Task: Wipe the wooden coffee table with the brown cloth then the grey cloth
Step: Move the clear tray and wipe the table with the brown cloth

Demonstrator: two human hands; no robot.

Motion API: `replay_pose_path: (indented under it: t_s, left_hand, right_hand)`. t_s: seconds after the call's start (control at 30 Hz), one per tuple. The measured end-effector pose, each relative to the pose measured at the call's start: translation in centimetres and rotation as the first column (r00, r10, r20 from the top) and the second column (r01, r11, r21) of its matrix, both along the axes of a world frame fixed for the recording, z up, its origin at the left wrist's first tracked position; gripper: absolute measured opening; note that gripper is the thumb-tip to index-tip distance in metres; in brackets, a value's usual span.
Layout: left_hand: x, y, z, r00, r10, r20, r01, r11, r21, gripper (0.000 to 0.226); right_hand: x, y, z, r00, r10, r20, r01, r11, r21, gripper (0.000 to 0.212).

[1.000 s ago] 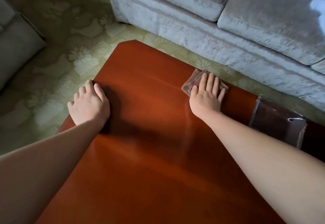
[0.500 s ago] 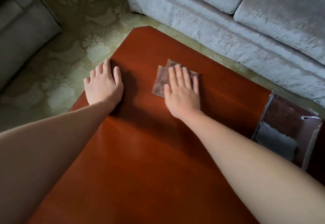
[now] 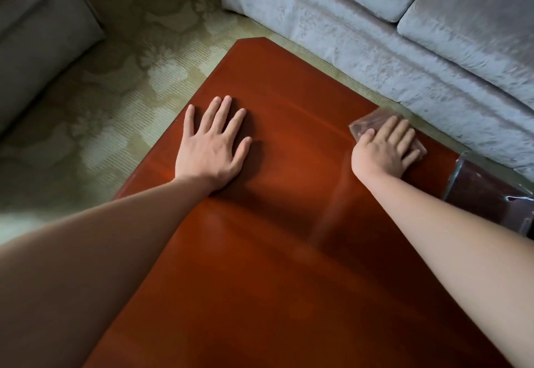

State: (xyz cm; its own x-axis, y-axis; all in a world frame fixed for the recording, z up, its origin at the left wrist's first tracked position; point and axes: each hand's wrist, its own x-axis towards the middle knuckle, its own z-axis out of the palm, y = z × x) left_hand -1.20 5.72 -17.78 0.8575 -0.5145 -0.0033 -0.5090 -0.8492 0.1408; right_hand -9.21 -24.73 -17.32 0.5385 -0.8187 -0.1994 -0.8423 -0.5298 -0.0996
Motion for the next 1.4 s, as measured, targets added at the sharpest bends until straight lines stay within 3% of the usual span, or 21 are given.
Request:
replay_pose_path:
  t_s: [0.13,0.27,0.37,0.47,0.6,0.63,0.67,0.73,0.77,0.87,0.97,1.1,1.2,1.4]
  left_hand:
    - [0.0,0.1,0.5,0.999,0.027,-0.028,-0.029,0.996,-0.080,0.070]
    - [-0.1,0.1,0.7,0.999,0.038,-0.034,-0.042,0.988,-0.146,0.074]
    - [0.0,0.2,0.6,0.999,0.042,-0.027,-0.046,0.989,-0.140,0.069]
    - [0.0,0.2,0.7,0.999,0.033,-0.037,-0.038,0.990,-0.134,0.068]
    - [-0.1,0.3,1.0,0.998,0.036,-0.042,-0.041,0.990,-0.136,0.067]
    - [-0.1,0.2,1.1,0.998,0.031,-0.047,-0.037,0.990,-0.136,0.066]
    - [-0.1,0.2,1.1,0.998,0.027,-0.056,-0.035,0.990,-0.136,0.065]
    - [-0.2,0.4,1.0,0.997,0.035,-0.062,-0.044,0.989,-0.138,0.064]
    - [-0.2,0.3,0.9,0.998,0.038,-0.058,-0.045,0.989,-0.141,0.063]
    - [-0.1,0.2,0.7,0.998,0.043,-0.042,-0.049,0.988,-0.145,0.062]
    - [-0.1,0.3,0.6,0.998,0.044,-0.044,-0.051,0.987,-0.151,0.063]
    - [-0.1,0.2,0.6,0.998,0.032,-0.051,-0.040,0.986,-0.162,0.062]
    - [-0.2,0.1,0.6,0.998,0.030,-0.056,-0.039,0.983,-0.177,0.062]
    - [-0.3,0.7,0.5,0.997,0.016,-0.076,-0.033,0.974,-0.223,0.064]
  right_hand:
    - [3.0,5.7,-0.1,0.950,0.313,0.014,-0.312,0.949,-0.039,0.066]
    - [1.9,10.5,0.1,0.815,0.579,-0.020,-0.580,0.814,-0.043,0.068]
    - [-6.0,14.0,0.7,0.609,0.793,-0.005,-0.792,0.609,-0.039,0.068]
    - [-15.3,15.7,1.4,0.398,0.917,-0.043,-0.914,0.400,0.074,0.068]
    - [-15.0,11.0,0.8,0.139,0.988,-0.066,-0.988,0.143,0.062,0.066]
    - [-12.8,9.0,0.3,0.157,0.982,-0.102,-0.987,0.158,0.001,0.065]
    - [-10.2,6.6,0.0,0.267,0.954,-0.133,-0.963,0.262,-0.056,0.066]
    - [-5.1,1.0,-0.1,0.617,0.777,-0.128,-0.787,0.613,-0.072,0.067]
    - [-3.1,-1.6,0.1,0.747,0.656,-0.111,-0.662,0.748,-0.032,0.067]
    - [0.2,-3.9,0.3,0.902,0.427,-0.063,-0.428,0.904,0.003,0.065]
    - [-0.2,-0.7,-0.1,0.942,0.335,-0.035,-0.336,0.942,-0.016,0.065]
    - [-7.4,5.9,0.1,0.841,0.541,-0.034,-0.542,0.837,-0.080,0.068]
    - [-15.3,11.9,0.5,0.726,0.687,-0.040,-0.688,0.726,-0.013,0.069]
    - [-24.7,17.0,0.8,0.698,0.716,-0.015,-0.713,0.698,0.065,0.068]
